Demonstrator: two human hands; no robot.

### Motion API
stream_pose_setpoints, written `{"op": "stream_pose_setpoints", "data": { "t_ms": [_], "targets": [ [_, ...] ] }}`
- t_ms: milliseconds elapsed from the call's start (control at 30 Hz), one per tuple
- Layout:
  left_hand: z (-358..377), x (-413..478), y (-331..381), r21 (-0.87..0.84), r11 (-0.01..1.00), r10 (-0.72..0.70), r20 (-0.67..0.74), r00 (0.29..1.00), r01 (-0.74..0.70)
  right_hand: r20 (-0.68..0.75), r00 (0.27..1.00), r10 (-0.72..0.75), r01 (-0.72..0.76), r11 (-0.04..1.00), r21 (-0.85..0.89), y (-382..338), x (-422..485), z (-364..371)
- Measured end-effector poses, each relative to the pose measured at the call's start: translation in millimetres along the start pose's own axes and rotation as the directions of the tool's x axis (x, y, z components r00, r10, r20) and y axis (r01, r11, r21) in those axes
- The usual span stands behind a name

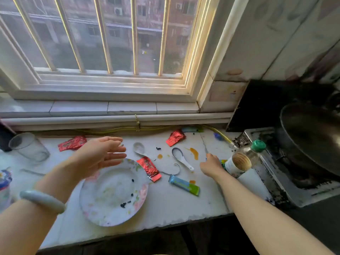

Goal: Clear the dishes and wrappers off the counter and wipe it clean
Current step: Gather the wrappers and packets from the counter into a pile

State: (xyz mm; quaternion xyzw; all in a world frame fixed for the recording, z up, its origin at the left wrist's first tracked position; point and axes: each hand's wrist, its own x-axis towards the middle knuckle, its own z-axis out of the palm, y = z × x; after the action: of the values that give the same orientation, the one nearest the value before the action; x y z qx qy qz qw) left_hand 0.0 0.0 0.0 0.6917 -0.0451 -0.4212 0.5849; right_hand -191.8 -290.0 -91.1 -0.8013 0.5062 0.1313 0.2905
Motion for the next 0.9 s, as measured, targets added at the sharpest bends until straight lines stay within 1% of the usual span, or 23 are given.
{"op": "stream_pose_setpoints", "data": {
  "t_ms": [67, 167, 300, 400, 467, 500, 533, 600, 667, 800, 900],
  "targets": [
    [-1, 3, 3, -0.010, 1.000, -0.013, -0.043, 0.999, 0.013, -0.013, 0.999, 0.041, -0.041, 0.999, 0.007, -2, 6, -2],
    [-3, 5, 3, -0.023, 0.999, -0.038, -0.066, 0.997, 0.036, -0.016, 0.995, 0.095, -0.094, 0.995, 0.042, -5, 8, -1],
    [2, 8, 4, -0.049, 0.998, -0.052, -0.067, 0.996, 0.049, -0.081, 0.991, 0.110, -0.102, 0.989, 0.103, -5, 1, 0],
    [10, 10, 7, -0.060, 0.996, -0.071, -0.055, 0.996, 0.068, -0.143, 0.989, 0.036, -0.011, 0.986, 0.167, -15, -16, -8],
    [15, 11, 9, -0.073, 0.994, -0.082, -0.029, 0.996, 0.080, -0.182, 0.980, -0.081, 0.123, 0.964, 0.237, -30, -38, -15],
    [18, 11, 10, -0.092, 0.992, -0.090, -0.009, 0.996, 0.089, -0.190, 0.967, -0.172, 0.218, 0.943, 0.253, -39, -52, -19],
    [22, 12, 9, -0.106, 0.990, -0.097, 0.007, 0.995, 0.097, -0.180, 0.944, -0.278, 0.317, 0.914, 0.252, -49, -66, -21],
    [31, 12, 7, -0.151, 0.980, -0.127, 0.044, 0.991, 0.132, -0.086, 0.876, -0.474, 0.479, 0.840, 0.256, -67, -95, -20],
    [39, 13, 4, -0.176, 0.967, -0.169, 0.097, 0.981, 0.184, 0.023, 0.797, -0.604, 0.575, 0.769, 0.278, -81, -116, -12],
    [45, 14, -2, -0.211, 0.931, -0.243, 0.256, 0.936, 0.299, 0.099, 0.622, -0.777, 0.743, 0.625, 0.241, -98, -135, 2],
    [41, 16, -11, -0.223, 0.908, -0.251, 0.389, 0.886, 0.355, 0.224, 0.524, -0.822, 0.782, 0.568, 0.256, -108, -142, 4]
  ]
}}
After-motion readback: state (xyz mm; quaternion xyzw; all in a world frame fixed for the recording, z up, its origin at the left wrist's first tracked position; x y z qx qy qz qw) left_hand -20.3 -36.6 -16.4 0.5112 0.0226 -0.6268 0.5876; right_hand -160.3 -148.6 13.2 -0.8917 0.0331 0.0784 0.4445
